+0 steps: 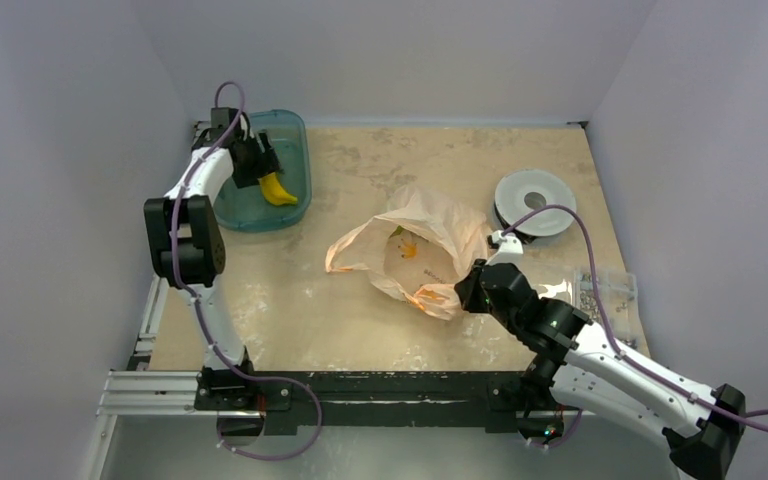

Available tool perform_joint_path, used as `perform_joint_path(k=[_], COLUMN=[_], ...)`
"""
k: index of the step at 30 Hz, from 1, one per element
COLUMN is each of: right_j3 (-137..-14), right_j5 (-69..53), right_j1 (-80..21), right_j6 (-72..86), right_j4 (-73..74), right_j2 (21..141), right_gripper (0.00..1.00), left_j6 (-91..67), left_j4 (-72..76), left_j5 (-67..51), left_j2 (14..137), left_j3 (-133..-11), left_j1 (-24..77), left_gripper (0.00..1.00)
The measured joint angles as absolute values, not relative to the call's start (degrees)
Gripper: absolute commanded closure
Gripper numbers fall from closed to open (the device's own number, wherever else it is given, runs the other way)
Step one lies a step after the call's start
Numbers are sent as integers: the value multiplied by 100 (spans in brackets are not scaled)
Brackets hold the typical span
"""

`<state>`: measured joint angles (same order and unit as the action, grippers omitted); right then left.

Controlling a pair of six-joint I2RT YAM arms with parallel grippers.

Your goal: Take the fake fruits out of the plastic bag

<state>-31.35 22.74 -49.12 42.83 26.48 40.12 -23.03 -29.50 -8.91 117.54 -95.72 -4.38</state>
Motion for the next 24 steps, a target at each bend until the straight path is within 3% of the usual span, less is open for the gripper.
perform_joint_path(k=[2,6,12,16,18,24], right_j3=[-3135,-3135,-3135,-3135,-3135,-3183], right_j5=[2272,2272,2276,2274,2274,2274], right_j1=[-4912,-4912,-4912,-4912,-4912,-4912], right_j6=[4281,4276,4241,4226,4215,4189], right_j4=[2648,2630,2617,2596,2585,2591], right_j2=[4010,4003,3966,3933,3931,3933], right_gripper=[100,100,100,100,100,100], left_j6=[-2300,-2344,-2709,-2915,-3039,-3299], left_j4=[-3118,-3577,-3533,-3367,-3170,-2613], left_j5=[-899,-1041,-1634,-1662,-1555,-703], left_j2=[11684,11220,9148,7581,6818,5081], left_j3=[-9572,-9550,-8412,-7465,-6858,-5218], left_j1=[-451,-454,-311,615,1428,3575], left_gripper=[15,17,21,24,29,32])
